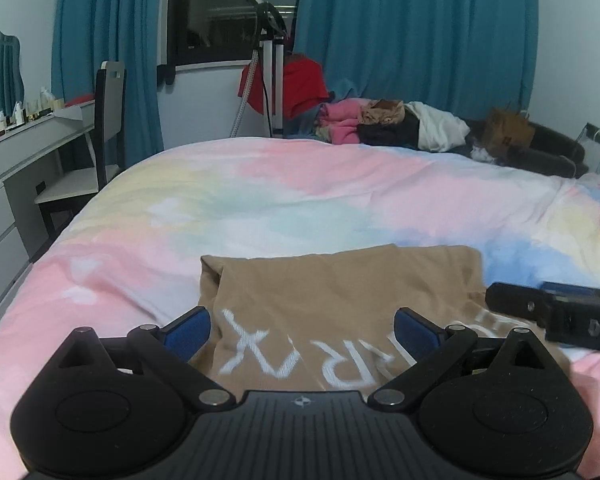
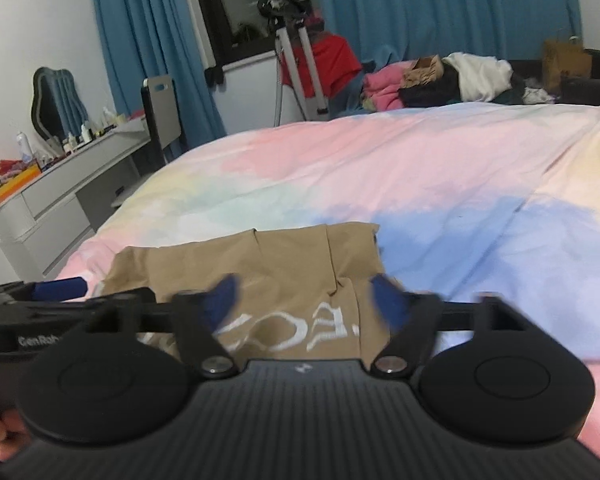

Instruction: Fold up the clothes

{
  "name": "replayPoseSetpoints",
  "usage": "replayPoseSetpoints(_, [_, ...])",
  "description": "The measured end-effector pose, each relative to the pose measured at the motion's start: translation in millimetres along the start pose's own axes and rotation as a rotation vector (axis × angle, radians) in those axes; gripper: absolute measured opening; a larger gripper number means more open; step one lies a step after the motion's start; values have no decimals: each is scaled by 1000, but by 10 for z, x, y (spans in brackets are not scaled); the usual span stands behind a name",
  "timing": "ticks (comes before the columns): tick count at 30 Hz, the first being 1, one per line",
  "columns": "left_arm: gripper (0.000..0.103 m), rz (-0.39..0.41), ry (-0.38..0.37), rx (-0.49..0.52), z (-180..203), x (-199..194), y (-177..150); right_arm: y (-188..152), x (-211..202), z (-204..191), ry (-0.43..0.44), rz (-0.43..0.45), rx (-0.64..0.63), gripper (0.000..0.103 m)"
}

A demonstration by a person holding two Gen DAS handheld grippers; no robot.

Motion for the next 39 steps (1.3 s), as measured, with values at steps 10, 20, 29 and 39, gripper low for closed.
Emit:
replayPoseSetpoints(10, [102, -106, -34, -190, -109, -498, -216, -92, -205, 63, -42, -20, 74, 103])
replayPoseSetpoints(20, [92, -385, -256, -873, -552, -267, -753, 22, -486, 326, -35, 57, 300, 103])
replayPoseSetpoints(29, [46, -248, -290, -963, -551, -62, -658, 39, -481, 228, 73, 43, 368, 103])
replayPoseSetpoints(39, [16, -84, -366, -974, -540, -245, -453, -376, -193, -45, 573, -248, 843, 103])
Point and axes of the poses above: each gripper's, at about its wrist camera, not at the fingertips, and x roughly the way its jaws point, z to its right, y to its top, the point moved 6 cm from there along x, roughly the way its jaws point
